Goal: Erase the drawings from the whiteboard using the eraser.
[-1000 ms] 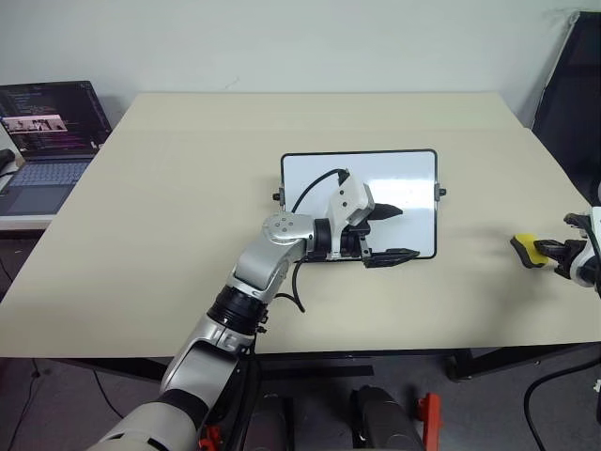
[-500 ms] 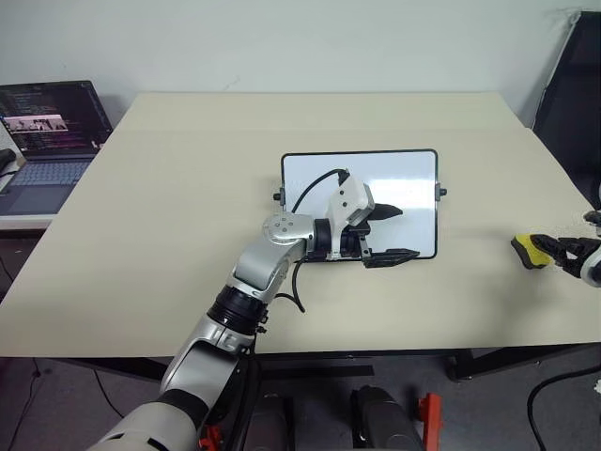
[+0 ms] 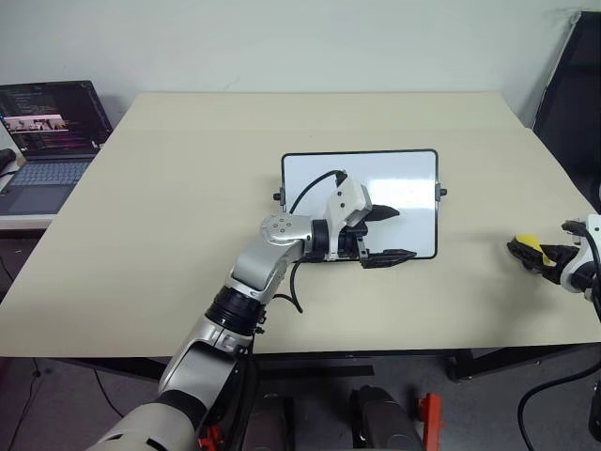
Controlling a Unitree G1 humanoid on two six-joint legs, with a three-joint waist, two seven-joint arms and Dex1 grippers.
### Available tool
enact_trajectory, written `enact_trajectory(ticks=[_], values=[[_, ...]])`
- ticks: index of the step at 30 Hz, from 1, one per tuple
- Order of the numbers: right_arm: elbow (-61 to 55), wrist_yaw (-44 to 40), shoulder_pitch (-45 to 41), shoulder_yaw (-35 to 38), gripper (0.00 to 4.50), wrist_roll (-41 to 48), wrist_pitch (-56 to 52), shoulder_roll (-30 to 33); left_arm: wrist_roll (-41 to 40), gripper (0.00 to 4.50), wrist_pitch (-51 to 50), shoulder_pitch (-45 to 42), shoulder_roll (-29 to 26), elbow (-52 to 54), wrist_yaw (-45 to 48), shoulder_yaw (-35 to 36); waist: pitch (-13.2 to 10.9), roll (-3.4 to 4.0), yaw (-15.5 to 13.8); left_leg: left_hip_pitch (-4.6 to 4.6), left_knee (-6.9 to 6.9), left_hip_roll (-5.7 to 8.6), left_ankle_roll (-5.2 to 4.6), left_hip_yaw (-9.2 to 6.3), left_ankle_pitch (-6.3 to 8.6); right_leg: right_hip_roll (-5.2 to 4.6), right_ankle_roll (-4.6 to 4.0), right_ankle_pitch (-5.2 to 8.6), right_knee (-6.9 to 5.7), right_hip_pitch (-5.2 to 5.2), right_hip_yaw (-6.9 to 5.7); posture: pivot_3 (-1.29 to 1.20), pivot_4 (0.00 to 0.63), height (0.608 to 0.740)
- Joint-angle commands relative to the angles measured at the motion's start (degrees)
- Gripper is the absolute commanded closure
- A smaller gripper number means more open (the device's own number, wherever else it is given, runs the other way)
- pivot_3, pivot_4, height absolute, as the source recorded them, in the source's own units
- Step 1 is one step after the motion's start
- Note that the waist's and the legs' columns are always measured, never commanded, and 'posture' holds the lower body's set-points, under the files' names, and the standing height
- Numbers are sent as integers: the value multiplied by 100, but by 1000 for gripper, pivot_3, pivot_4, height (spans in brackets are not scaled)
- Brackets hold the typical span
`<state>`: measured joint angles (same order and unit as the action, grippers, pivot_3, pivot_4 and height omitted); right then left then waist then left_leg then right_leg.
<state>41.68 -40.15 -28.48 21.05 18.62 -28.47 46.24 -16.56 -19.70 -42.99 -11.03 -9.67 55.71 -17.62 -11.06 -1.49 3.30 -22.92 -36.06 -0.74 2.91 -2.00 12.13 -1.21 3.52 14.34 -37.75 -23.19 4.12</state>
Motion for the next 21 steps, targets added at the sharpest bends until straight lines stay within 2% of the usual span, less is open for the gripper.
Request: enact_trajectory(ticks=[1,4,7,12,14,19,21], values=[[-53,28,-54,20,379,-30,181,23,-42,0,0,-9,6,229,-2,123,0,0,0,0,0,0,0,0,0,0,0,0,0,0,0,0,150,740],[-4,66,-67,8,379,-71,241,21,-45,0,-8,2,-12,244,-4,124,0,0,0,0,0,0,0,0,0,0,0,0,0,0,0,0,150,740],[70,125,-103,33,962,-95,316,25,-29,0,-6,6,-22,233,-16,121,0,0,0,0,0,0,0,0,0,0,0,0,0,0,0,0,150,740],[135,242,-134,87,2794,-103,431,36,-32,0,-19,12,-24,248,-21,114,0,0,1,0,0,0,0,0,0,0,0,0,0,0,0,0,150,740],[129,256,-129,110,3292,-94,458,37,-32,0,-22,17,-20,258,-19,105,0,0,0,0,0,0,0,0,0,0,0,0,0,0,0,0,150,740],[-42,256,-77,252,3304,27,455,48,-36,0,-24,17,-16,260,-7,102,0,0,1,0,0,0,0,0,0,0,0,0,0,0,0,0,150,740],[-556,193,41,372,3304,212,314,58,-36,0,-9,2,-82,265,19,143,0,1,0,0,0,0,0,0,0,0,0,0,0,0,0,0,150,740]])
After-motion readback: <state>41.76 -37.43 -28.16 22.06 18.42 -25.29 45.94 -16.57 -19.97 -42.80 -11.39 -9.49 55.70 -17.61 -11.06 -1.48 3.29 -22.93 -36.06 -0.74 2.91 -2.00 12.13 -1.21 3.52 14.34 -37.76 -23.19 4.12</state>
